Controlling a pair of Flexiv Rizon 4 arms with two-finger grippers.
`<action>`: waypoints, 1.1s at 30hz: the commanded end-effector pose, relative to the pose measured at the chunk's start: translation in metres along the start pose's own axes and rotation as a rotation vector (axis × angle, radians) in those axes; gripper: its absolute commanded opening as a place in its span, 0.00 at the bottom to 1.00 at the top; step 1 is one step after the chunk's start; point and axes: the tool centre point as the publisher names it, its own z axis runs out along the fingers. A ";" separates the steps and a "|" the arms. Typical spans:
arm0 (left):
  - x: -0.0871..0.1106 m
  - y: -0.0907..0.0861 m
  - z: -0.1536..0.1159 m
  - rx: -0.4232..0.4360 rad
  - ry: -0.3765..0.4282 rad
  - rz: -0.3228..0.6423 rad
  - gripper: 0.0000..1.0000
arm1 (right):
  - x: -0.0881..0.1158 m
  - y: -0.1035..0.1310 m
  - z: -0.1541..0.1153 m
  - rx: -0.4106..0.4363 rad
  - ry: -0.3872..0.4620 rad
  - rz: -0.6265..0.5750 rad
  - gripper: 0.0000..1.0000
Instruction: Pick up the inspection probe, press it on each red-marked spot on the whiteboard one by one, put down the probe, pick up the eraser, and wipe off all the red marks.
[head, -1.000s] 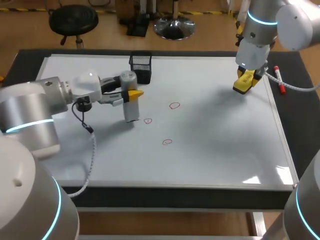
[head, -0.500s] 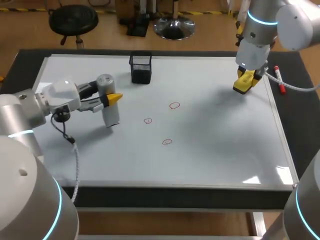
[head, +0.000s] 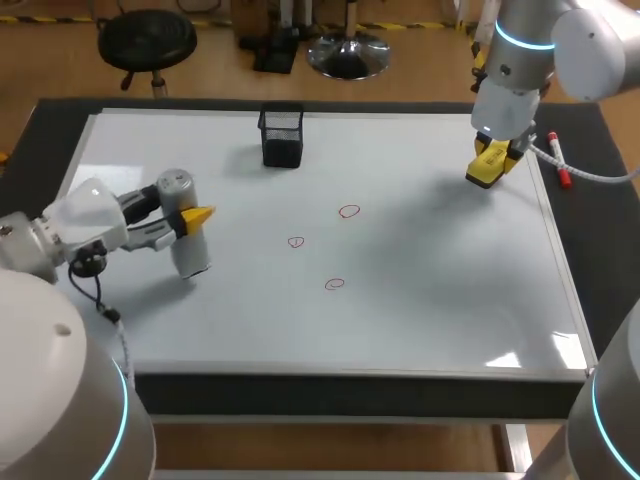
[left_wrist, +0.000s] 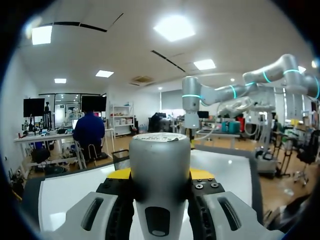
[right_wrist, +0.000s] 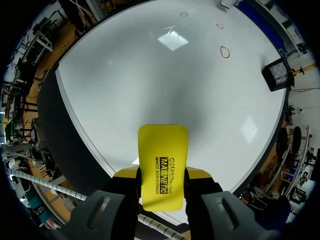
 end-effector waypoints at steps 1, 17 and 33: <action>0.007 -0.004 -0.021 0.008 -0.141 0.003 0.00 | 0.000 -0.001 -0.001 0.002 0.004 -0.002 0.00; 0.012 -0.005 -0.030 0.010 -0.169 -0.002 0.00 | 0.000 -0.001 -0.001 0.002 0.004 -0.002 0.00; 0.012 -0.005 -0.030 0.010 -0.169 -0.002 0.00 | 0.000 -0.001 -0.001 0.002 0.004 -0.002 0.00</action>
